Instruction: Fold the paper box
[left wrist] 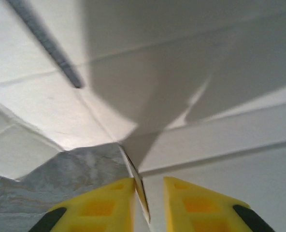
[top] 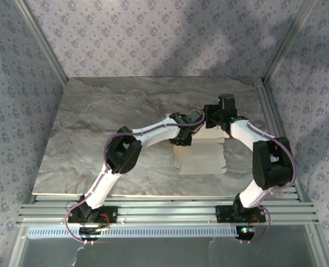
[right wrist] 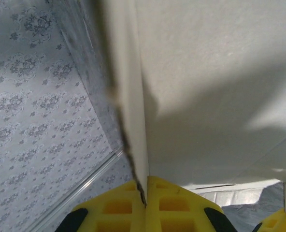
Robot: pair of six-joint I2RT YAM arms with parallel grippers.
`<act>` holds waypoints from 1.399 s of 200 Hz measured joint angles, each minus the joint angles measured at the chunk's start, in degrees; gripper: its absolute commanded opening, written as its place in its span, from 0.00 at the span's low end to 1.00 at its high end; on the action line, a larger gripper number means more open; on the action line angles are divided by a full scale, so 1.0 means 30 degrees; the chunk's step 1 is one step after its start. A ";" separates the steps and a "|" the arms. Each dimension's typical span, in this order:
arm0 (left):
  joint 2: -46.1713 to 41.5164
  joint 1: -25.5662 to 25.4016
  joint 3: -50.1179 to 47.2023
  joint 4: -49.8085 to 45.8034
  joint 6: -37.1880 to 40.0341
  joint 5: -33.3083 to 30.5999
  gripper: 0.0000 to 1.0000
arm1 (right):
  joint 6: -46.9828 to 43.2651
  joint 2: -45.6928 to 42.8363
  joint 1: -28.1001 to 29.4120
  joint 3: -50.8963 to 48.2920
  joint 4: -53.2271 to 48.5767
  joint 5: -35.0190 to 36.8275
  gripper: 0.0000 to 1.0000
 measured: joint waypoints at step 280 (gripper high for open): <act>-0.5617 0.8692 -1.3005 1.8119 0.5231 1.8790 0.28 | -0.2535 0.0678 -0.1588 -0.1508 0.4779 -0.3672 0.00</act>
